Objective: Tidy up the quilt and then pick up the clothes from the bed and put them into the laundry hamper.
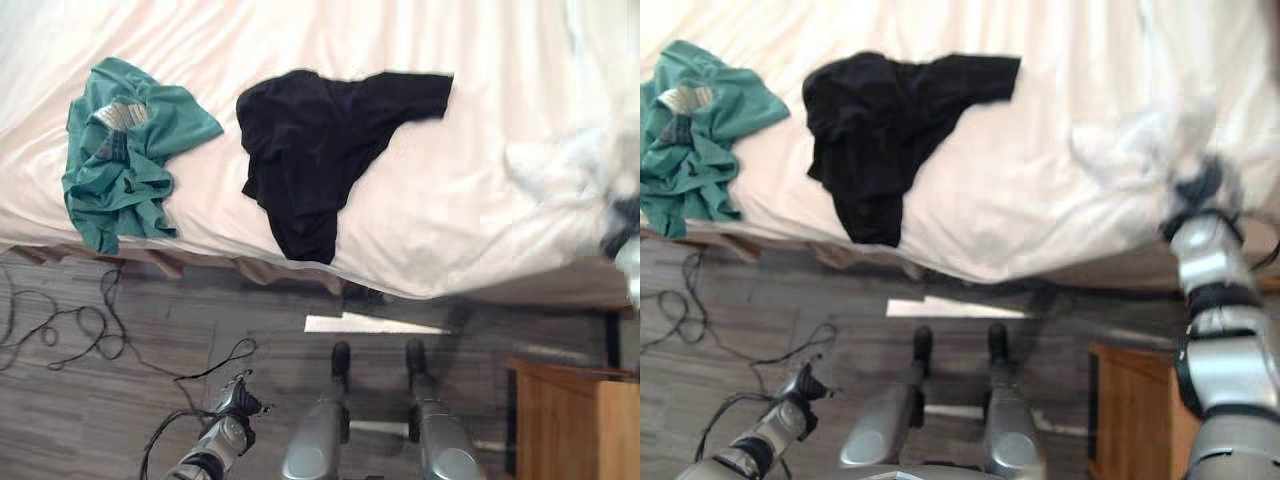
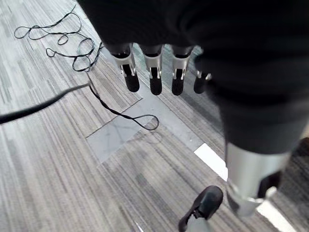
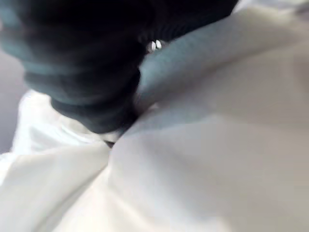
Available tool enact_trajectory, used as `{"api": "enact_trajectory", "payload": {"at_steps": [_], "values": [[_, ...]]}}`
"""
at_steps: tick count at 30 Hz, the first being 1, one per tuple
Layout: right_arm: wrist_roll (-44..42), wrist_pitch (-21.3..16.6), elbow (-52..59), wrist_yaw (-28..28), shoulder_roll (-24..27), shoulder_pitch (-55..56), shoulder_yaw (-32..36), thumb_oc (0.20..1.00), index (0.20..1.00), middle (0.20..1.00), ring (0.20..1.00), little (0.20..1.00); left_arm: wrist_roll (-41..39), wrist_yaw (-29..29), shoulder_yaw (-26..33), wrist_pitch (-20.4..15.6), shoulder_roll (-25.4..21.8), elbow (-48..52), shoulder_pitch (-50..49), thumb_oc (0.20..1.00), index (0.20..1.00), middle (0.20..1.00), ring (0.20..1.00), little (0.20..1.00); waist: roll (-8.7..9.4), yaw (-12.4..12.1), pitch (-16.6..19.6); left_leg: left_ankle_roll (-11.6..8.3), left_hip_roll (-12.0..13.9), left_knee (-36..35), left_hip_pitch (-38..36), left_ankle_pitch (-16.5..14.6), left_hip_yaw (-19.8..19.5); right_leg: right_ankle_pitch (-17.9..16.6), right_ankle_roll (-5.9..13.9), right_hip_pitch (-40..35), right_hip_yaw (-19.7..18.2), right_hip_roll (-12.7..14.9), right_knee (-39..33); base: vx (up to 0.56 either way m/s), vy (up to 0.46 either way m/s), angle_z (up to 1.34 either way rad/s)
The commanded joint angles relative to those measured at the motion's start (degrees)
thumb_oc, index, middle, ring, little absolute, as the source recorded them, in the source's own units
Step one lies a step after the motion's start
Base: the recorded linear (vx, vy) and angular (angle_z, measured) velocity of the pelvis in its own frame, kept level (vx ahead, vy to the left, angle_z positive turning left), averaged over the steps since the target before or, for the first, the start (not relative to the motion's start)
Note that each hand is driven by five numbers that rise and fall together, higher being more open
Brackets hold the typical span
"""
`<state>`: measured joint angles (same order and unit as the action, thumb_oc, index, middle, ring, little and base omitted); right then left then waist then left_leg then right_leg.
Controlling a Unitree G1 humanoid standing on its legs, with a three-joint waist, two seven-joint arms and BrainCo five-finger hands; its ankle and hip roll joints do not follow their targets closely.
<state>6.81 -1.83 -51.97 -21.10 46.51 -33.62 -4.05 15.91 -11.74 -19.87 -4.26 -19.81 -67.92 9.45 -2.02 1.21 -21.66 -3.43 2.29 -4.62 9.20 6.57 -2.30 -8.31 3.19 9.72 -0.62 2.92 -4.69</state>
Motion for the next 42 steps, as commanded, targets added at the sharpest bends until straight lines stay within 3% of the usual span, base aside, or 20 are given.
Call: {"api": "enact_trajectory", "payload": {"at_steps": [1, 2, 6, 10, 14, 19, 20, 21, 22, 27, 31, 34, 35, 37, 38, 39, 40, 42], "values": [[-1.6, 1.6, -0.2, -0.8, 1.4, 18.3, 8.3, 1.000, 1.000, 1.000, 1.000, 1.000, 1.4, 0.1, 1.9, 2.3, 1.6, -6.0, -0.9, 1.000, 1.000, 1.000, 1.000, 1.000, 0.53, 4.2, 7.0, -2.00, 4.9, -0.4, -3.0, -1.8, 1.6, 4.0, 3.12, 3.9, -2.1, 1.4, 7.6, 0.13, 0.035, -0.05], [-1.5, 1.7, 0.2, -0.8, 1.3, 19.0, 8.9, 1.000, 1.000, 1.000, 1.000, 1.000, 1.4, 0.1, 1.5, 2.3, 1.5, -5.9, -1.0, 1.000, 1.000, 1.000, 1.000, 1.000, 0.61, 3.8, 6.9, -1.99, 4.9, -0.4, -3.2, -1.9, 1.6, 4.0, 3.13, 3.5, -2.1, 1.4, 7.4, 0.12, 0.055, -0.07], [-1.5, 2.3, 3.7, -0.7, -4.1, 34.4, 17.9, 1.000, 1.000, 1.000, 1.000, 1.000, 0.4, 0.8, 5.0, 2.5, 0.6, -5.4, -1.4, 1.000, 1.000, 1.000, 1.000, 1.000, 2.74, 6.2, 11.0, -1.95, 5.1, -0.4, -6.3, -3.4, 2.1, 3.3, 3.57, -0.3, -2.8, 1.6, 4.7, 0.09, 0.041, -0.17], [0.4, 3.2, 8.3, -0.9, -5.8, 40.1, 21.7, 1.000, 1.000, 1.000, 1.000, 1.000, 0.1, 1.3, 6.7, 2.6, 0.3, -5.1, -2.6, 1.000, 1.000, 1.000, 1.000, 1.000, 3.73, 7.0, 12.5, -1.88, 5.4, -0.4, -7.6, -4.4, 3.1, 2.8, 4.01, -1.5, -3.8, 1.7, 3.6, 0.05, 0.035, 0.04], [1.3, 3.3, 13.4, -3.1, -4.6, 41.2, 25.7, 1.000, 1.000, 1.000, 1.000, 1.000, 0.3, 2.0, 7.4, 2.6, 0.6, -5.5, -3.8, 1.000, 1.000, 1.000, 1.000, 1.000, 4.40, 7.2, 13.5, -1.79, 5.6, -0.4, -9.0, -5.3, 4.6, 2.4, 4.57, -2.0, -5.2, 1.9, 3.4, 0.03, 0.039, -0.26], [1.1, 2.4, 18.0, -7.4, 1.5, 32.7, 25.8, 1.000, 1.000, 1.000, 1.000, 1.000, 0.3, 2.5, 5.6, 2.3, 1.5, -5.4, -4.0, 1.000, 1.000, 1.000, 1.000, 1.000, 4.39, 5.6, 12.8, -1.82, 5.6, -0.4, -9.0, -5.2, 4.4, 2.3, 4.47, -2.2, -5.1, 2.3, 3.2, -0.01, 0.005, -0.19], [1.0, 2.5, 18.6, -8.8, 4.7, 26.8, 23.8, 0.564, 0.564, 0.564, 0.564, 0.564, -0.5, 2.6, 4.6, 2.3, 1.5, -5.2, -3.7, 1.000, 1.000, 1.000, 1.000, 1.000, 4.13, 4.5, 12.2, -2.06, 5.5, -0.4, -8.4, -4.8, 3.9, 2.2, 4.32, -2.0, -4.8, 2.4, 3.0, -0.04, -0.019, -0.08], [1.0, 2.5, 18.3, -8.9, 4.9, 26.3, 23.4, 0.482, 0.482, 0.482, 0.482, 0.482, -0.5, 2.6, 4.8, 2.3, 1.5, -5.2, -3.7, 1.000, 1.000, 1.000, 1.000, 1.000, 4.07, 4.7, 12.1, -2.07, 5.5, -0.4, -8.4, -4.7, 3.8, 2.2, 4.31, -2.0, -4.7, 2.4, 3.0, -0.05, -0.022, -0.07], [0.5, 2.6, 18.6, -9.8, 6.1, 22.5, 21.7, 0.200, 0.200, 0.200, 0.200, 0.200, -1.3, 2.4, 4.5, 2.4, 1.6, -5.0, -3.4, 1.000, 1.000, 1.000, 1.000, 1.000, 3.82, 4.2, 11.6, -2.22, 5.5, -0.4, -7.9, -4.4, 3.5, 2.2, 4.10, -1.9, -4.5, 2.4, 2.9, -0.03, -0.018, -0.08], [0.0, 2.5, 18.4, -9.4, 9.4, 7.8, 11.7, 0.200, 0.200, 0.200, 0.200, 0.200, -3.3, 1.9, 3.0, 2.3, 1.7, -4.9, -3.1, 1.000, 1.000, 1.000, 1.000, 1.000, 2.72, 2.1, 9.4, -2.51, 5.3, -0.4, -5.6, -3.0, 2.1, 2.4, 3.65, -0.7, -3.6, 2.5, 3.6, -0.06, -0.043, 0.13], [-4.9, 2.1, 2.8, -8.0, 9.4, -7.1, -0.1, 0.200, 0.200, 0.200, 0.200, 0.200, -6.4, -0.1, 0.9, 1.7, 1.2, -3.7, -0.7, 1.000, 1.000, 1.000, 1.000, 1.000, 0.43, 0.6, 5.0, -2.32, 4.4, -0.4, -2.1, -1.0, 1.5, 2.6, 3.28, 4.2, -3.6, 2.4, 7.0, -0.12, -0.021, 0.24], [-8.6, 1.7, -3.5, -7.2, 7.3, -8.4, -0.9, 0.200, 0.200, 0.200, 0.200, 0.200, -8.5, -0.7, 1.1, 1.4, 1.6, -3.0, 0.2, 1.000, 1.000, 1.000, 1.000, 1.000, -0.57, 0.4, 3.3, -2.10, 4.1, -0.4, -0.7, -0.2, 1.7, 3.2, 3.28, 6.7, -3.6, 2.6, 9.0, -0.11, 0.002, 0.14], [-13.0, 1.6, -6.7, -6.6, 3.6, -6.1, 0.9, 0.200, 0.200, 0.200, 0.200, 0.200, -10.7, -1.6, 2.1, 1.8, 2.3, -2.6, 1.2, 1.000, 1.000, 1.000, 1.000, 1.000, -1.47, 0.5, 1.4, -1.79, 4.0, 0.9, 0.9, -0.1, 1.8, 4.2, 3.19, 9.2, -3.6, 2.6, 12.1, -0.08, 0.019, 0.07], [-15.5, 1.2, -8.5, -6.3, 1.4, -4.3, 2.2, 0.200, 0.200, 0.200, 0.200, 0.200, -11.6, -1.7, 2.3, 1.9, 2.4, -2.4, 1.8, 1.000, 1.000, 1.000, 1.000, 1.000, -1.57, 0.5, 0.9, -1.64, 3.8, 2.1, 2.0, -0.5, 1.7, 4.9, 3.15, 10.4, -3.7, 2.8, 13.5, -0.09, 0.005, -0.03], [-18.6, 0.9, -10.6, -6.0, -1.8, -2.0, 3.8, 0.200, 0.200, 0.200, 0.200, 0.200, -12.2, -2.0, 2.5, 2.1, 2.7, -2.3, 2.7, 1.000, 1.000, 1.000, 1.000, 1.000, -1.70, 0.6, 0.1, -1.44, 3.6, 3.8, 3.2, -1.0, 1.5, 5.5, 3.09, 11.4, -3.8, 2.8, 15.0, -0.11, -0.005, -0.04], [-23.0, 0.8, -13.4, -4.9, -8.7, 3.4, 6.3, 0.200, 0.200, 0.200, 0.200, 0.200, -12.4, -2.3, 2.6, 2.7, 3.2, -2.7, 4.4, 1.000, 1.000, 1.000, 1.000, 1.000, -1.67, 1.2, -0.7, -1.23, 3.4, 6.3, 4.3, -2.1, 1.3, 6.4, 2.91, 11.9, -3.3, 3.0, 16.7, -0.08, 0.001, -0.01], [-23.0, 0.9, -13.4, -4.9, -8.7, 3.5, 6.4, 0.200, 0.200, 0.200, 0.200, 0.200, -12.4, -2.3, 2.6, 2.7, 3.2, -2.7, 4.4, 1.000, 1.000, 1.000, 1.000, 1.000, -1.61, 1.2, -0.6, -1.22, 3.3, 6.3, 4.5, -1.9, 1.3, 6.2, 2.92, 12.1, -3.3, 3.1, 16.5, -0.04, -0.003, 0.06], [-22.6, 1.3, -17.2, -2.5, -16.6, 11.1, 6.7, 0.200, 0.200, 0.200, 0.200, 0.200, -11.9, -2.6, 2.4, 3.0, 4.6, -2.9, 5.8, 1.000, 1.000, 1.000, 1.000, 1.000, -0.97, 2.1, -0.2, -1.05, 3.4, 7.2, 3.9, -3.1, 1.0, 6.8, 2.93, 10.8, -2.4, 3.3, 16.5, 0.02, 0.015, 0.10]]}}
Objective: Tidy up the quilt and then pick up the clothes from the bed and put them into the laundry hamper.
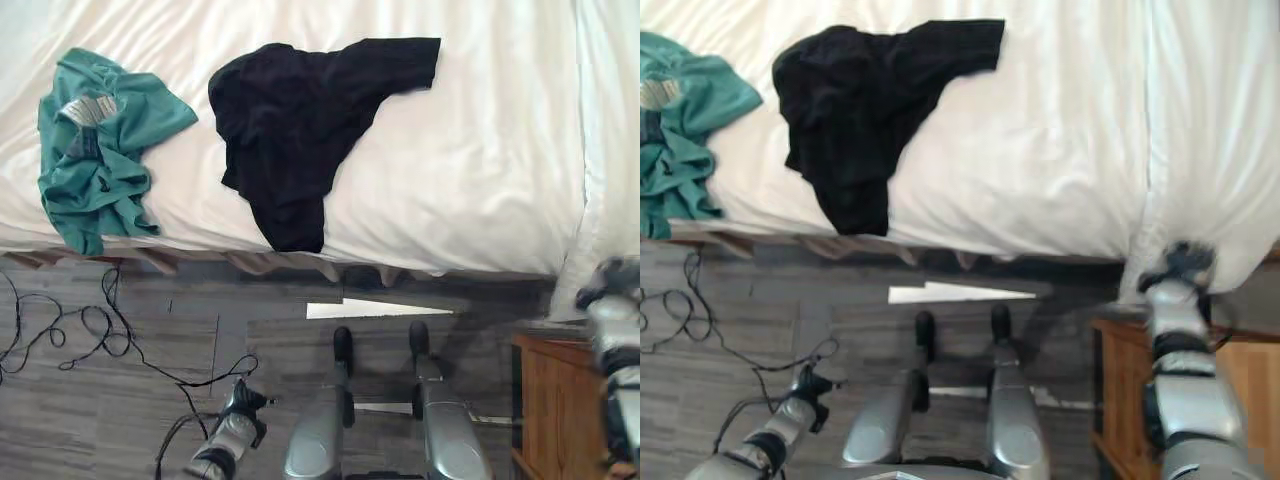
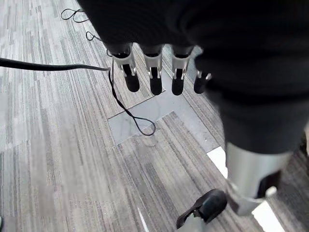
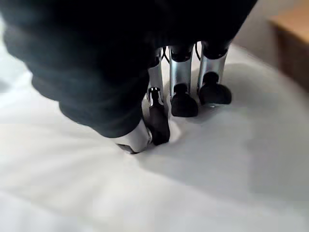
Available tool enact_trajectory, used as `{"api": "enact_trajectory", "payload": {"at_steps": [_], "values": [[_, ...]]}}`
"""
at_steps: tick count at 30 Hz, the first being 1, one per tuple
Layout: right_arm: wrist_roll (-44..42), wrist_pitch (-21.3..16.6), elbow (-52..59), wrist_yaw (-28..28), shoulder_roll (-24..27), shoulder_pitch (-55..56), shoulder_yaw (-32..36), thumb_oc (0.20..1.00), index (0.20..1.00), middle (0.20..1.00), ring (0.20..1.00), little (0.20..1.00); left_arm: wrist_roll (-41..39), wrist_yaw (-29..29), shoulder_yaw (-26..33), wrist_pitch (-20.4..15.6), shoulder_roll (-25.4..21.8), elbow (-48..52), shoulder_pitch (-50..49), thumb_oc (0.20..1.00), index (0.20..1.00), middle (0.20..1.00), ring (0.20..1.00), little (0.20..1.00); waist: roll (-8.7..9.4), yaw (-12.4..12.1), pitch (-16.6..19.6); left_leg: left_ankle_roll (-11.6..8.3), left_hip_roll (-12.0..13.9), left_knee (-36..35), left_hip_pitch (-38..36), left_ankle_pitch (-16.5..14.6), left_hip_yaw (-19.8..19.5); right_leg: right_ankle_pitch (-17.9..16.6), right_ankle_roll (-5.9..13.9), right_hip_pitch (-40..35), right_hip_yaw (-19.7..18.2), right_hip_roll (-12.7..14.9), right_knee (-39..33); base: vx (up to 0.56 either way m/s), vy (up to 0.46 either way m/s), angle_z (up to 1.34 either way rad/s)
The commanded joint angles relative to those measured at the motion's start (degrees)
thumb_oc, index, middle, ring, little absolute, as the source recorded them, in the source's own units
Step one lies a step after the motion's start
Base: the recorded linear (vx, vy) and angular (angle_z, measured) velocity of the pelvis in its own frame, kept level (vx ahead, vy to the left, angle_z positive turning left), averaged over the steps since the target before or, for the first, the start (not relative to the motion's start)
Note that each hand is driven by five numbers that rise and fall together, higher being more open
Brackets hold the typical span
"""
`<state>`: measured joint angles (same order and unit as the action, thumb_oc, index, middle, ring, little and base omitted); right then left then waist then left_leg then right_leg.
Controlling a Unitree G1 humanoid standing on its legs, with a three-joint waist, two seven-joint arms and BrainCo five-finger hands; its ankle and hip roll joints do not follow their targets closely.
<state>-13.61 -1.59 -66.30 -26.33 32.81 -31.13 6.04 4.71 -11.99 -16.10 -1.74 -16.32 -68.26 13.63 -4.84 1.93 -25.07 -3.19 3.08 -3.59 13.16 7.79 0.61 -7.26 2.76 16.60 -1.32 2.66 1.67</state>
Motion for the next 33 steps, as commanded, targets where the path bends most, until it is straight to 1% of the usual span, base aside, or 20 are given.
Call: {"api": "enact_trajectory", "payload": {"at_steps": [1, 8, 9, 10, 13, 15, 17, 18, 19, 21, 22, 23, 24, 25, 26, 27, 28, 29, 31, 33], "values": [[-2.2, 1.0, -2.8, 2.7, -2.9, 8.6, -3.3, 0.200, 0.200, 0.200, 0.200, 0.200, -0.7, -2.4, -1.4, 0.4, 1.1, -2.6, 1.7, 1.000, 1.000, 1.000, 1.000, 1.000, 1.86, 1.4, 3.4, -1.29, 2.6, 6.1, 0.1, -4.1, -1.9, 5.6, 3.36, 4.0, -1.7, 3.6, 10.0, 0.05, 0.023, 0.09], [2.2, 2.5, -9.7, 8.6, -14.9, 25.6, -3.9, 0.225, 0.225, 0.225, 0.225, 0.225, 3.7, -1.5, -3.5, 0.3, 2.5, -2.7, -0.5, 1.000, 1.000, 1.000, 1.000, 1.000, 5.18, 3.7, 8.6, -0.12, 1.8, 1.2, -8.4, -6.1, -0.7, 2.6, 4.97, -4.9, -0.6, 4.8, 2.1, 0.10, 0.109, 0.03], [3.7, 3.0, -11.3, 9.2, -15.5, 27.0, -3.9, 0.416, 0.416, 0.416, 0.416, 0.416, 4.5, -1.2, -3.6, 0.4, 2.5, -2.9, -1.0, 1.000, 1.000, 1.000, 1.000, 1.000, 5.70, 3.7, 9.7, 0.19, 1.5, 0.3, -9.6, -6.3, -0.6, 2.0, 5.39, -6.0, -0.5, 5.2, 1.2, 0.13, 0.193, -0.16], [4.5, 3.4, -12.3, 9.7, -16.1, 28.0, -4.0, 1.000, 1.000, 1.000, 1.000, 1.000, 5.0, -1.0, -3.7, 0.5, 2.5, -3.0, -1.5, 1.000, 1.000, 1.000, 1.000, 1.000, 6.14, 3.7, 10.4, 0.48, 1.1, -0.4, -10.8, -6.4, -0.5, 1.5, 5.77, -7.0, -0.8, 5.4, 0.4, 0.11, 0.194, -0.19], [8.2, 4.8, -14.9, 12.4, -16.6, 28.4, -6.0, 1.000, 1.000, 1.000, 1.000, 1.000, 6.9, 0.6, -4.4, 0.6, 2.7, -3.9, -1.6, 1.000, 1.000, 1.000, 1.000, 1.000, 7.00, 3.5, 12.7, 1.32, -0.2, -1.4, -12.6, -6.8, -1.1, 0.5, 7.16, -7.6, -0.6, 6.7, 1.6, 0.05, 0.191, -0.07], [11.4, 5.0, -13.3, 13.8, -17.0, 26.8, -9.5, 1.000, 1.000, 1.000, 1.000, 1.000, 6.3, 1.0, -3.5, 0.6, 2.2, -4.1, -1.4, 1.000, 1.000, 1.000, 1.000, 1.000, 7.45, 2.9, 12.3, 1.94, -0.5, -1.4, -13.5, -6.7, -0.3, -2.9, 8.06, -6.3, 0.8, 7.5, 5.5, -0.03, 0.157, 0.06], [13.0, 4.0, -10.0, 14.7, -17.6, 25.6, -12.4, 1.000, 1.000, 1.000, 1.000, 1.000, 6.2, 1.6, -2.6, 1.1, 1.7, -5.0, -2.0, 1.000, 1.000, 1.000, 1.000, 1.000, 6.73, 2.4, 12.3, 2.30, -0.5, -1.4, -13.8, -6.5, 0.5, -0.5, 6.96, -5.6, 3.6, 6.5, 10.1, -0.04, 0.128, -0.21], [13.1, 3.3, -8.4, 15.6, -18.0, 25.4, -13.7, 1.000, 1.000, 1.000, 1.000, 1.000, 6.4, 2.0, -1.9, 1.1, 1.1, -5.6, -2.4, 1.000, 1.000, 1.000, 1.000, 1.000, 6.56, 2.9, 12.3, 2.57, -0.9, -1.4, -14.1, -6.3, 0.6, 1.7, 6.06, -5.8, 2.2, 3.1, 12.0, 0.07, 0.196, -0.28], [15.6, 2.4, -7.0, 17.3, -18.4, 26.1, -16.6, 1.000, 1.000, 1.000, 1.000, 1.000, 7.3, 2.5, 0.5, 0.9, 0.2, -8.2, -4.8, 1.000, 1.000, 1.000, 1.000, 1.000, 7.11, 1.1, 12.8, 3.53, -3.6, 0.4, -14.6, -7.5, 1.1, 6.5, 3.67, -9.3, 2.9, 0.6, 8.3, 0.07, 0.144, -0.44], [16.7, 2.2, -5.5, 18.0, -17.3, 25.2, -18.7, 1.000, 1.000, 1.000, 1.000, 1.000, 8.0, 3.0, -0.2, 0.3, 1.0, -8.2, -4.4, 1.000, 1.000, 1.000, 1.000, 1.000, 7.57, 1.6, 12.5, 2.06, -5.8, 9.1, -10.1, -9.3, 1.3, 7.0, 1.82, -11.2, 2.9, 0.7, 5.8, 0.01, 0.108, -0.43], [18.7, 3.0, -6.8, 17.9, -16.9, 24.2, -19.6, 1.000, 1.000, 1.000, 1.000, 1.000, 7.6, 2.5, 0.7, 0.4, 1.8, -7.4, -4.0, 1.000, 1.000, 1.000, 1.000, 1.000, 7.83, 0.4, 10.9, -2.38, -6.8, 22.0, -2.6, -5.8, 3.7, 6.8, 0.38, -14.2, 3.7, 3.7, 2.9, -0.05, 0.114, 0.37], [18.7, 3.0, -6.8, 17.9, -16.9, 24.1, -19.6, 1.000, 1.000, 1.000, 1.000, 1.000, 7.6, 2.5, 0.7, 0.4, 1.8, -7.4, -4.0, 1.000, 1.000, 1.000, 1.000, 1.000, 7.69, 0.5, 11.0, -2.42, -6.7, 22.6, -2.2, -6.1, 3.5, 6.8, 0.34, -14.1, 3.8, 3.6, 2.9, -0.13, 0.169, 1.12], [19.5, 3.1, -7.4, 17.2, -16.1, 23.2, -20.2, 1.000, 1.000, 1.000, 1.000, 1.000, 6.9, 1.5, 0.9, 0.4, 1.6, -6.6, -3.1, 1.000, 1.000, 1.000, 1.000, 1.000, 7.44, 0.1, 9.9, -6.30, -6.0, 27.7, 2.2, -1.5, 3.4, 6.3, -0.25, -14.2, 3.9, 4.5, 1.6, -0.10, 0.126, 0.91], [19.6, 3.1, -7.3, 16.5, -16.0, 23.2, -19.7, 1.000, 1.000, 1.000, 1.000, 1.000, 4.5, 0.6, 2.4, 0.2, 1.5, -5.6, -2.8, 1.000, 1.000, 1.000, 1.000, 1.000, 7.10, 0.1, 10.2, -7.59, -3.1, 25.8, 3.2, 0.1, 4.5, 6.0, 0.45, -14.6, 4.7, 5.7, -0.4, 0.00, 0.309, 0.73], [18.5, 3.5, -7.1, 16.5, -16.0, 23.2, -18.3, 1.000, 1.000, 1.000, 1.000, 1.000, 1.8, 0.1, 5.0, 0.2, 1.6, -5.6, -4.1, 1.000, 1.000, 1.000, 1.000, 1.000, 6.20, 0.0, 11.9, -5.06, 1.8, 19.0, 0.3, -2.2, 6.4, 5.5, 1.94, -15.0, 4.9, 7.0, -3.0, 0.08, 0.252, 0.35], [18.5, 3.5, -7.1, 16.5, -16.0, 23.3, -18.3, 1.000, 1.000, 1.000, 1.000, 1.000, 1.8, 0.1, 5.0, 0.2, 1.6, -5.6, -4.1, 1.000, 1.000, 1.000, 1.000, 1.000, 6.23, -0.2, 11.7, -5.07, 1.8, 18.8, -0.1, -2.2, 6.5, 5.5, 1.95, -15.2, 4.8, 7.0, -3.1, 0.17, 0.326, 0.28], [18.1, 3.4, -6.8, 16.9, -15.9, 23.6, -17.8, 1.000, 1.000, 1.000, 1.000, 1.000, 0.3, 0.6, 6.2, 0.0, 1.8, -6.0, -4.7, 1.000, 1.000, 1.000, 1.000, 1.000, 6.00, 0.0, 12.8, -4.02, 4.3, 13.3, -2.5, -2.6, 6.7, 5.3, 3.08, -15.5, 4.7, 8.1, -4.1, 0.08, 0.144, 0.04], [18.1, 3.4, -6.8, 16.9, -15.9, 23.6, -17.8, 1.000, 1.000, 1.000, 1.000, 1.000, 0.3, 0.6, 6.2, 0.0, 1.8, -6.0, -4.7, 1.000, 1.000, 1.000, 1.000, 1.000, 6.02, 0.0, 12.7, -4.02, 4.3, 13.3, -2.6, -2.5, 6.7, 5.3, 3.08, -15.5, 4.6, 8.1, -4.1, 0.21, 0.433, -0.13], [19.1, 3.4, -7.2, 18.5, -15.4, 25.0, -16.8, 1.000, 1.000, 1.000, 1.000, 1.000, 1.2, 1.8, 5.7, -0.3, 2.4, -8.3, -5.5, 1.000, 1.000, 1.000, 1.000, 1.000, 5.13, 0.1, 15.5, -5.53, 13.6, -0.3, -5.6, 3.6, 2.5, 5.0, 6.50, -16.4, 3.7, 12.0, -5.8, 0.28, 0.669, -0.06], [19.1, 3.4, -7.4, 18.5, -15.2, 25.5, -16.2, 1.000, 1.000, 1.000, 1.000, 1.000, 2.0, 1.7, 5.0, -0.1, 2.6, -8.3, -5.6, 1.000, 1.000, 1.000, 1.000, 1.000, 5.09, 0.4, 15.9, -5.91, 14.8, -0.8, -5.9, 3.9, 2.7, 5.1, 7.07, -17.5, 4.7, 12.7, -5.9, 0.23, 0.508, 0.04]]}}
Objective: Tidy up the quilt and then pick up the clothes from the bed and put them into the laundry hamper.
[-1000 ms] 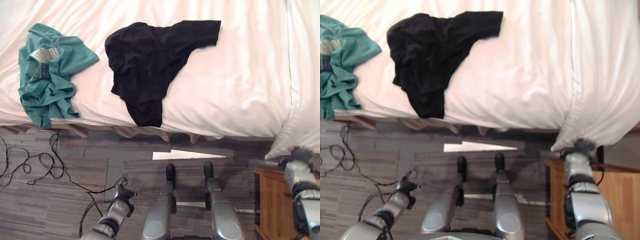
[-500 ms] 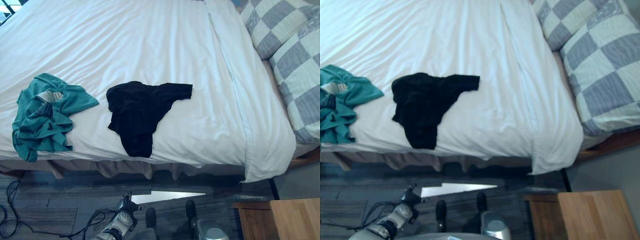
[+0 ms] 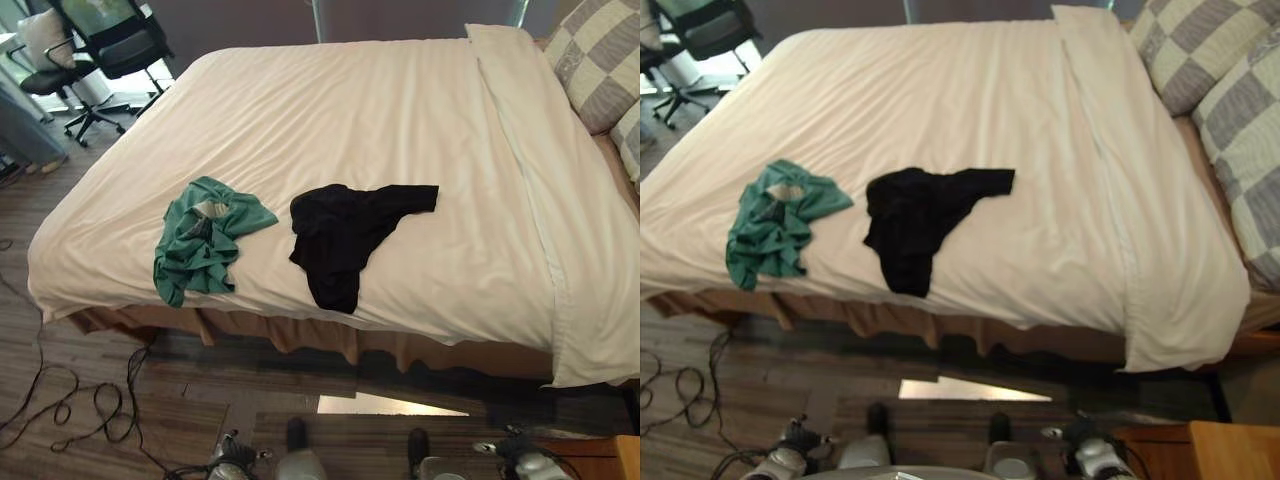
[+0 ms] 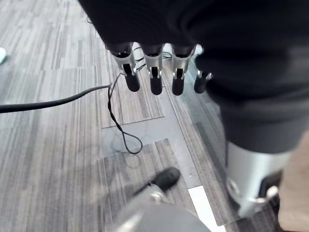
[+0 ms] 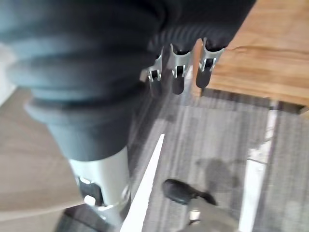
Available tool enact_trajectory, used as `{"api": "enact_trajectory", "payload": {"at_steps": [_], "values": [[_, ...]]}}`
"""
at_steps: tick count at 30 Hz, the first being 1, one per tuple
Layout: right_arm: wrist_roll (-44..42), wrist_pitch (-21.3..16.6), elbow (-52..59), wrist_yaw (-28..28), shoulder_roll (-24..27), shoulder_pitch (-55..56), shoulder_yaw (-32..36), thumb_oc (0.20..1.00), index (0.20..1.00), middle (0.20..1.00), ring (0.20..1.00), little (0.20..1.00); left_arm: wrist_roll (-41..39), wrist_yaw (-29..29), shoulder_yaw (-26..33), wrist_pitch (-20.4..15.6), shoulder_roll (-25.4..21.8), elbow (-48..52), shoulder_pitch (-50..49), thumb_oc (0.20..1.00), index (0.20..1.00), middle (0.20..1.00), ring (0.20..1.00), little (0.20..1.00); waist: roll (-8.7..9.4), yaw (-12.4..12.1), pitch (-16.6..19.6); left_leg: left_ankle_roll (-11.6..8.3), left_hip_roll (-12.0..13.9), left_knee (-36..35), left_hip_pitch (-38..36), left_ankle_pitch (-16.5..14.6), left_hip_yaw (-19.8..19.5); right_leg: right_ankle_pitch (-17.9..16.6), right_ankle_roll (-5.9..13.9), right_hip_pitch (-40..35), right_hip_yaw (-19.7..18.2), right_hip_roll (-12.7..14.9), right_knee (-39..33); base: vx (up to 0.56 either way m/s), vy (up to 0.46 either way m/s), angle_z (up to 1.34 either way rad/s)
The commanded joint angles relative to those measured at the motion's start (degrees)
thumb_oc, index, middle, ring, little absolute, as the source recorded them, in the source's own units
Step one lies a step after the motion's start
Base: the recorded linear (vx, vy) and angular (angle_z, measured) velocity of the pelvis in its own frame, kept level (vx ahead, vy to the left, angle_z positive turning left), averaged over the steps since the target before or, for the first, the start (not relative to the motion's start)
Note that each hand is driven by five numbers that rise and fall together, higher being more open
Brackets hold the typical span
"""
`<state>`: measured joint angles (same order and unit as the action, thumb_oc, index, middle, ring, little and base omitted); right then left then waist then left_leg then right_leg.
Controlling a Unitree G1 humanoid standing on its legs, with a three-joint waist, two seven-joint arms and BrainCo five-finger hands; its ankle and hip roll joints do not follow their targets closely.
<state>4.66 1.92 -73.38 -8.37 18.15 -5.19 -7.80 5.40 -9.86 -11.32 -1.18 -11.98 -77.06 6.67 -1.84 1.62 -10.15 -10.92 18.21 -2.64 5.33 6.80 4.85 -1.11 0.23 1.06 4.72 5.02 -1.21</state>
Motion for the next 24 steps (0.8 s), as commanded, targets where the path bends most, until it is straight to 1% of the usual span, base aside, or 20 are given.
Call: {"api": "enact_trajectory", "payload": {"at_steps": [1, 3, 5, 6, 7, 9, 10, 11, 12, 13, 14, 15, 16, 17, 18, 19, 20, 21, 22, 24], "values": [[0.9, 0.0, -1.1, 0.8, -0.9, 1.4, -0.6, 1.000, 1.000, 1.000, 1.000, 1.000, 4.0, -0.4, -1.5, -0.3, -1.8, 0.7, 1.1, 1.000, 1.000, 1.000, 1.000, 1.000, 1.79, 1.1, 2.4, 1.21, 0.1, -2.4, 1.7, 3.9, -0.7, -0.7, 10.61, -2.7, -0.8, 11.5, -1.8, 0.25, 0.471, 0.08], [0.7, 0.1, -1.9, 1.0, -1.1, 2.5, 0.7, 1.000, 1.000, 1.000, 1.000, 1.000, 5.3, -0.2, -2.2, 0.0, -2.2, 0.9, 1.5, 1.000, 1.000, 1.000, 1.000, 1.000, 2.15, 1.2, 3.0, 1.21, -1.0, -2.4, 1.5, 2.8, -0.6, -1.8, 11.39, -3.2, -0.4, 12.8, -0.9, 0.24, 0.407, 0.22], [0.0, 0.8, -2.8, 0.5, -1.3, 2.3, 1.9, 1.000, 1.000, 1.000, 1.000, 1.000, 5.2, 0.0, -2.6, 0.4, -2.8, 1.3, 2.5, 1.000, 1.000, 1.000, 1.000, 1.000, 4.10, 1.2, 2.2, 2.40, -3.7, -1.5, 0.6, 1.0, 0.7, -7.9, 12.57, -1.7, -0.7, 16.5, 3.3, 0.19, 0.447, 0.25], [-0.6, 1.2, -2.7, 0.2, -1.8, 1.9, 2.0, 1.000, 1.000, 1.000, 1.000, 1.000, 4.3, 0.2, -2.1, 0.8, -3.5, 1.1, 2.8, 1.000, 1.000, 1.000, 1.000, 1.000, 4.52, 0.9, 1.3, 3.44, -4.3, -1.2, 0.1, 0.4, 2.6, -11.1, 11.58, 0.4, 0.5, 17.9, 7.2, 0.11, 0.428, -0.07], [-1.2, 1.1, -2.2, 0.4, -2.3, 1.8, 1.8, 1.000, 1.000, 1.000, 1.000, 1.000, 4.1, 0.4, -1.6, 0.9, -4.3, 1.1, 2.9, 1.000, 1.000, 1.000, 1.000, 1.000, 4.31, 0.5, 1.0, 4.53, -4.6, -1.5, -0.5, 0.0, 4.6, -10.6, 10.70, 2.2, 3.1, 18.3, 9.9, 0.11, 0.469, -0.26], [-2.7, 0.3, -0.4, 0.5, -3.0, 1.4, 1.0, 1.000, 1.000, 1.000, 1.000, 1.000, 4.7, 1.3, -2.4, 1.3, -5.2, 1.7, 3.0, 1.000, 1.000, 1.000, 1.000, 1.000, 4.03, 1.5, 0.5, 5.65, -5.7, -2.4, -1.5, -0.7, 5.6, -7.5, 8.92, 5.9, 3.2, 13.5, 15.4, 0.17, 0.484, -0.36], [-3.5, -0.4, 1.1, 0.7, -4.0, 1.6, -0.8, 1.000, 1.000, 1.000, 1.000, 1.000, 6.1, 2.3, -3.1, 1.6, -6.6, 1.8, 3.3, 1.000, 1.000, 1.000, 1.000, 1.000, 4.61, 3.2, -0.6, 5.97, -6.8, -2.4, -2.1, -0.9, 6.3, -1.9, 7.66, 8.3, 1.5, 3.3, 14.9, 0.22, 0.418, -0.39], [-3.7, -0.7, 1.7, 0.4, -4.3, 1.4, -1.5, 1.000, 1.000, 1.000, 1.000, 1.000, 6.4, 2.7, -3.1, 1.8, -7.0, 1.5, 3.5, 1.000, 1.000, 1.000, 1.000, 1.000, 5.10, 3.7, -0.8, 6.16, -8.0, -2.4, -2.4, -1.3, 7.0, -1.3, 7.10, 8.1, 2.0, 0.2, 12.3, 0.18, 0.289, -0.36], [-3.7, -0.7, 1.7, 0.4, -4.3, 1.4, -1.5, 1.000, 1.000, 1.000, 1.000, 1.000, 6.4, 2.7, -3.1, 1.8, -7.0, 1.5, 3.5, 1.000, 1.000, 1.000, 1.000, 1.000, 5.09, 3.7, -0.8, 6.15, -7.9, -2.4, -2.4, -1.3, 7.0, -1.3, 7.09, 8.1, 2.0, 0.2, 12.3, 0.21, 0.178, -0.19], [-3.6, -1.3, 3.0, 0.9, -4.9, 1.4, -3.1, 1.000, 1.000, 1.000, 1.000, 1.000, 6.7, 3.0, -2.6, 1.9, -7.3, 0.9, 3.4, 1.000, 1.000, 1.000, 1.000, 1.000, 5.87, 3.9, -0.8, 6.58, -10.5, -2.4, -3.9, -2.9, 7.6, -1.5, 5.86, 9.1, 5.6, -3.2, 8.0, 0.13, 0.095, -0.05], [-3.6, -1.3, 3.0, 0.9, -4.9, 1.4, -3.1, 1.000, 1.000, 1.000, 1.000, 1.000, 6.7, 3.0, -2.6, 1.9, -7.3, 0.9, 3.4, 1.000, 1.000, 1.000, 1.000, 1.000, 5.87, 4.0, -0.8, 6.58, -10.5, -2.4, -3.9, -2.9, 7.6, -1.5, 5.86, 9.1, 5.6, -3.2, 8.0, 0.31, 0.234, -0.02], [-2.4, -1.5, 4.2, 1.2, -4.8, 1.8, -4.6, 1.000, 1.000, 1.000, 1.000, 1.000, 7.6, 2.9, -2.5, 1.6, -6.8, 0.6, 3.5, 1.000, 1.000, 1.000, 1.000, 1.000, 5.87, 4.6, -0.8, 7.78, -13.7, -2.4, -6.2, -5.4, 7.5, -1.6, 4.46, 8.3, 5.7, -3.7, 4.5, 0.17, 0.138, 0.07], [-2.4, -1.5, 4.2, 1.2, -4.8, 1.8, -4.6, 1.000, 1.000, 1.000, 1.000, 1.000, 7.6, 2.9, -2.5, 1.6, -6.8, 0.6, 3.5, 1.000, 1.000, 1.000, 1.000, 1.000, 5.91, 4.7, -0.7, 7.80, -13.7, -2.4, -6.0, -5.3, 7.5, -1.7, 4.46, 8.4, 5.8, -3.7, 4.4, 0.27, 0.195, 0.16], [-2.2, -1.5, 4.4, 1.5, -4.5, 1.7, -5.2, 1.000, 1.000, 1.000, 1.000, 1.000, 8.5, 2.9, -2.7, 1.4, -6.4, 0.6, 3.4, 1.000, 1.000, 1.000, 1.000, 1.000, 5.86, 4.7, -0.7, 8.38, -15.3, -0.6, -6.9, -6.5, 7.1, -1.7, 3.43, 6.7, 4.5, -3.5, 3.1, 0.15, 0.117, 0.35], [-2.1, -1.8, 4.5, 1.5, -3.9, 1.3, -5.7, 1.000, 1.000, 1.000, 1.000, 1.000, 8.7, 2.5, -3.0, 1.0, -6.0, 1.1, 3.6, 1.000, 1.000, 1.000, 1.000, 1.000, 5.50, 4.5, -1.0, 8.23, -16.4, 6.8, -4.5, -9.0, 7.0, -1.7, 2.98, 5.2, 3.3, -2.8, 1.7, 0.16, 0.154, 0.40], [-1.8, -1.5, 4.4, 1.4, -3.6, 1.0, -6.1, 1.000, 1.000, 1.000, 1.000, 1.000, 8.5, 2.3, -3.5, 0.8, -5.3, 1.7, 3.6, 1.000, 1.000, 1.000, 1.000, 1.000, 5.36, 3.9, -1.8, 7.10, -16.4, 12.5, -1.9, -8.4, 7.2, -1.8, 2.39, 4.2, 3.2, -2.2, 1.2, 0.09, 0.124, 0.32], [-2.1, -1.2, 3.9, 0.5, -2.5, -0.3, -6.0, 1.000, 1.000, 1.000, 1.000, 1.000, 6.3, 1.9, -4.6, 0.2, -3.8, 4.8, 5.4, 1.000, 1.000, 1.000, 1.000, 1.000, 6.07, 2.8, -3.9, 2.98, -16.8, 25.8, 4.8, -5.4, 4.3, -2.3, 1.38, 2.0, 3.6, -0.5, 0.1, 0.03, 0.063, 0.24], [-2.1, -1.2, 3.9, 0.5, -2.6, -0.4, -6.0, 1.000, 1.000, 1.000, 1.000, 1.000, 6.3, 1.9, -4.6, 0.2, -3.8, 4.8, 5.5, 1.000, 1.000, 1.000, 1.000, 1.000, 6.14, 3.0, -3.7, 3.02, -17.0, 25.7, 5.1, -5.2, 4.2, -2.3, 1.39, 2.2, 3.7, -0.4, 0.1, 0.03, 0.051, 0.16], [-2.1, -0.8, 3.1, -0.1, -2.1, -0.9, -5.5, 1.000, 1.000, 1.000, 1.000, 1.000, 5.2, 1.5, -5.2, 0.0, -3.2, 5.6, 6.3, 1.000, 1.000, 1.000, 1.000, 1.000, 6.61, 2.9, -4.3, 1.71, -17.0, 30.2, 8.1, -4.3, 2.8, -2.5, 1.21, 1.7, 4.1, 0.4, -0.5, 0.04, 0.073, 0.20], [-2.1, -0.7, 2.6, -0.7, -2.0, -1.7, -4.9, 1.000, 1.000, 1.000, 1.000, 1.000, 4.6, 1.3, -6.0, -0.3, -2.4, 6.2, 6.7, 1.000, 1.000, 1.000, 1.000, 1.000, 6.06, 3.3, -4.0, 2.73, -14.5, 26.7, 7.9, -5.4, 2.9, -3.0, 2.27, 1.6, 3.5, 1.0, -1.8, 0.11, 0.211, 0.14]]}}
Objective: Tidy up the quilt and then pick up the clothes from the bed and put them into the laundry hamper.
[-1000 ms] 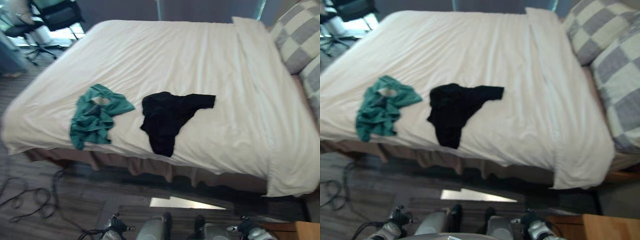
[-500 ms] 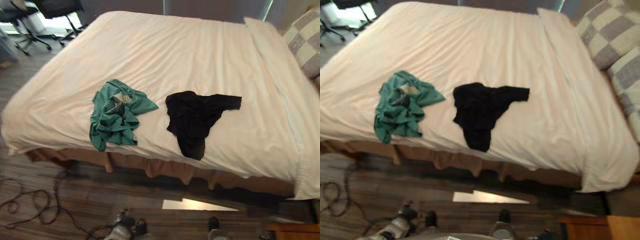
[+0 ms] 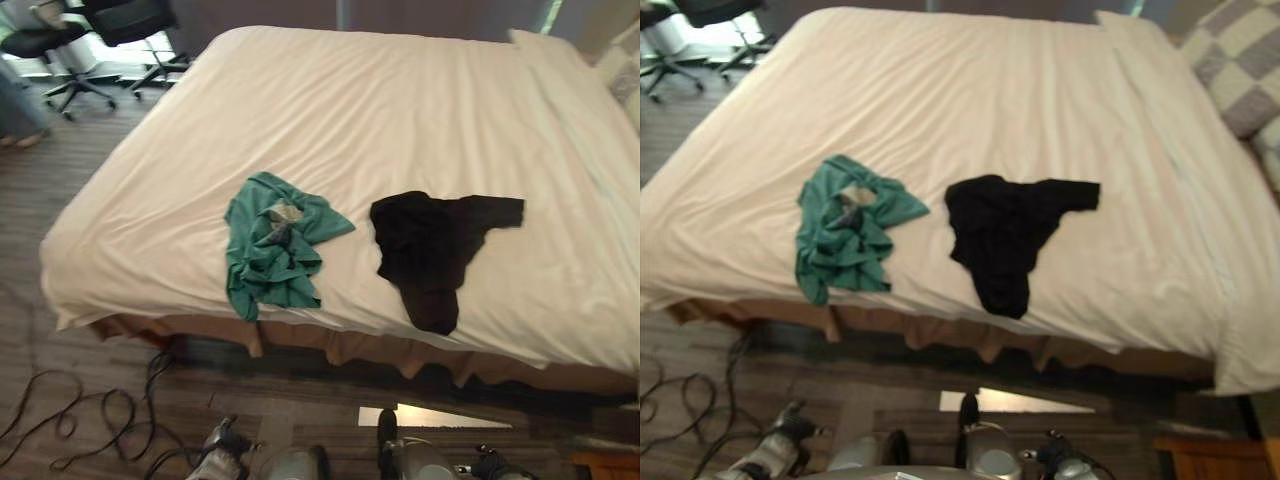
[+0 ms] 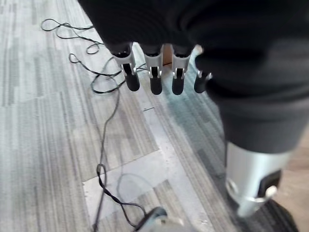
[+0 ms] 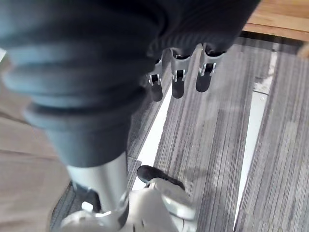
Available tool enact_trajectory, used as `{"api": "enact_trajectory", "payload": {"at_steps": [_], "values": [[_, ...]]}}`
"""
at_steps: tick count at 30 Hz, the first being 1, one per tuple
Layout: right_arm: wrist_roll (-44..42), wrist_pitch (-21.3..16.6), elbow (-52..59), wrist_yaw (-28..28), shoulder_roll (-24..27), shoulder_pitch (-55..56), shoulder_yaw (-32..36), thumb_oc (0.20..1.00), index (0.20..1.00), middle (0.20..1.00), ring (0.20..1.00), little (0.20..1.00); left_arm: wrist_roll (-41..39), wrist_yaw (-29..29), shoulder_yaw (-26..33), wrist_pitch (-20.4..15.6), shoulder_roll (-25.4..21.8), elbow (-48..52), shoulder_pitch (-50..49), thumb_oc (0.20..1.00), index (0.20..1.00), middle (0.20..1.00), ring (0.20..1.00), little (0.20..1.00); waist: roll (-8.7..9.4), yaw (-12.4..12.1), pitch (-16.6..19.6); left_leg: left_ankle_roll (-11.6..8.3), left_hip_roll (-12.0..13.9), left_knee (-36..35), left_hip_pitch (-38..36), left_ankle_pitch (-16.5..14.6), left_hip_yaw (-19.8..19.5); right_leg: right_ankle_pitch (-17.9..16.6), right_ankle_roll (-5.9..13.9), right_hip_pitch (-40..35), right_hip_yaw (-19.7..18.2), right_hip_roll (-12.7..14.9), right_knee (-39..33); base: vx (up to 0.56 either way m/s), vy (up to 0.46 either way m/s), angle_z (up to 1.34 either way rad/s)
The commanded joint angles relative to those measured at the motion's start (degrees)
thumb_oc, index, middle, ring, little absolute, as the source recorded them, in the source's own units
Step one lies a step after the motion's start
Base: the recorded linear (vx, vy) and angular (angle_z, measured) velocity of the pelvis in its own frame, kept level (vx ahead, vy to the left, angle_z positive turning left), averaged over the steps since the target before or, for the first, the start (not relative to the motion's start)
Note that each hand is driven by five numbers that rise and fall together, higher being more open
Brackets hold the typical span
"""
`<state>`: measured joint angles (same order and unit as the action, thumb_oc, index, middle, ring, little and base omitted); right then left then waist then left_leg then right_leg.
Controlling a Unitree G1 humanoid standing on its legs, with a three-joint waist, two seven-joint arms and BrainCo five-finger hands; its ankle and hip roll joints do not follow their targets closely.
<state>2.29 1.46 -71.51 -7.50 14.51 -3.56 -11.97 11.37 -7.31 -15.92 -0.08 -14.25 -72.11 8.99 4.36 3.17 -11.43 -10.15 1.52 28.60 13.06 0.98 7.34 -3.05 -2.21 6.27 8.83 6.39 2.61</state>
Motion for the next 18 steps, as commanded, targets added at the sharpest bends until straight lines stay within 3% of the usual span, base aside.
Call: {"api": "enact_trajectory", "payload": {"at_steps": [1, 3, 4, 6, 9, 10, 13, 15, 18], "values": [[0.2, -0.4, 0.8, -1.6, 1.7, -3.9, -0.7, 1.000, 1.000, 1.000, 1.000, 1.000, -1.0, -1.3, -2.0, -1.7, 0.6, 1.3, 4.4, 1.000, 1.000, 1.000, 1.000, 1.000, -0.89, 2.2, -2.1, 2.91, 4.3, -9.9, -2.2, -1.6, 1.3, -1.4, 6.01, -3.6, -2.1, 0.2, -6.5, 0.15, 0.369, 0.00], [0.5, -0.5, 1.2, -1.2, 1.7, -4.2, -1.1, 1.000, 1.000, 1.000, 1.000, 1.000, -0.4, -1.6, -2.5, -1.9, 1.2, 0.8, 4.2, 1.000, 1.000, 1.000, 1.000, 1.000, -1.83, 2.0, -0.9, 3.91, 5.7, -20.3, -5.8, -0.5, -0.2, -1.9, 7.32, -3.1, -4.8, 1.0, -7.2, 0.17, 0.520, -0.67], [0.6, -0.8, 1.7, -1.2, 2.0, -3.9, -0.8, 1.000, 1.000, 1.000, 1.000, 1.000, -0.2, -2.2, -2.8, -2.1, 1.8, 0.5, 4.6, 1.000, 1.000, 1.000, 1.000, 1.000, -2.90, 2.4, 0.3, 3.89, 7.9, -28.6, -8.1, 1.8, -3.4, -1.8, 8.39, -2.7, -6.5, 2.0, -7.6, 0.19, 0.555, -1.16], [1.3, -1.0, 2.5, -1.2, 1.7, -2.8, -0.3, 1.000, 1.000, 1.000, 1.000, 1.000, 0.0, -1.9, -3.4, -2.3, 2.2, 0.3, 4.5, 1.000, 1.000, 1.000, 1.000, 1.000, -3.91, 3.2, 1.7, 4.07, 8.9, -33.1, -11.3, 2.6, -3.4, -1.6, 9.16, -3.0, -7.0, 1.7, -7.6, 0.16, 0.415, -0.75], [2.6, -0.9, 2.9, -1.6, 1.5, -2.3, -0.3, 1.000, 1.000, 1.000, 1.000, 1.000, 0.2, -2.1, -3.6, -2.1, 1.8, 0.7, 5.0, 1.000, 1.000, 1.000, 1.000, 1.000, -3.33, 3.8, 2.3, 3.95, 7.5, -33.6, -11.8, 2.7, -3.2, -3.2, 9.98, -2.4, -7.3, 2.9, -7.3, 0.07, 0.315, -0.53], [3.8, -0.6, 2.7, -1.4, 0.6, -1.9, -0.6, 1.000, 1.000, 1.000, 1.000, 1.000, 0.7, -2.2, -3.5, -2.1, 1.2, 0.7, 4.9, 1.000, 1.000, 1.000, 1.000, 1.000, -2.38, 3.6, 2.1, 4.91, 6.0, -33.6, -12.9, 1.7, -2.2, -4.2, 10.94, -2.2, -8.3, 3.9, -6.8, 0.03, 0.213, -0.15], [4.2, -0.2, 2.6, -1.1, -0.2, -2.9, -1.6, 1.000, 1.000, 1.000, 1.000, 1.000, 0.7, -2.5, -3.1, -1.7, 0.3, 0.9, 5.2, 1.000, 1.000, 1.000, 1.000, 1.000, -1.48, 3.2, 1.2, 5.84, 5.0, -33.6, -13.1, 1.0, -1.1, -5.3, 12.07, -0.5, -9.3, 4.8, -5.0, -0.04, 0.212, -0.24], [4.5, -0.1, 2.4, -0.9, -0.8, -3.6, -2.5, 1.000, 1.000, 1.000, 1.000, 1.000, 0.9, -2.8, -2.2, -1.3, -1.1, 0.5, 5.3, 1.000, 1.000, 1.000, 1.000, 1.000, -0.96, 2.3, 0.5, 6.36, 4.9, -33.6, -12.7, 1.0, -0.5, -5.3, 12.17, 1.5, -9.2, 4.5, -2.9, -0.09, 0.122, -0.13], [4.6, 0.4, 0.1, -1.2, -0.2, -2.8, -1.8, 1.000, 1.000, 1.000, 1.000, 1.000, 0.5, -3.9, 2.0, -0.3, -4.1, -2.5, 2.2, 1.000, 1.000, 1.000, 1.000, 1.000, -0.59, 0.7, 0.9, 7.20, 3.3, -33.6, -12.6, 0.7, -1.7, -2.5, 10.95, 0.1, -11.9, 1.9, -0.8, 0.01, 0.074, 0.01]]}}
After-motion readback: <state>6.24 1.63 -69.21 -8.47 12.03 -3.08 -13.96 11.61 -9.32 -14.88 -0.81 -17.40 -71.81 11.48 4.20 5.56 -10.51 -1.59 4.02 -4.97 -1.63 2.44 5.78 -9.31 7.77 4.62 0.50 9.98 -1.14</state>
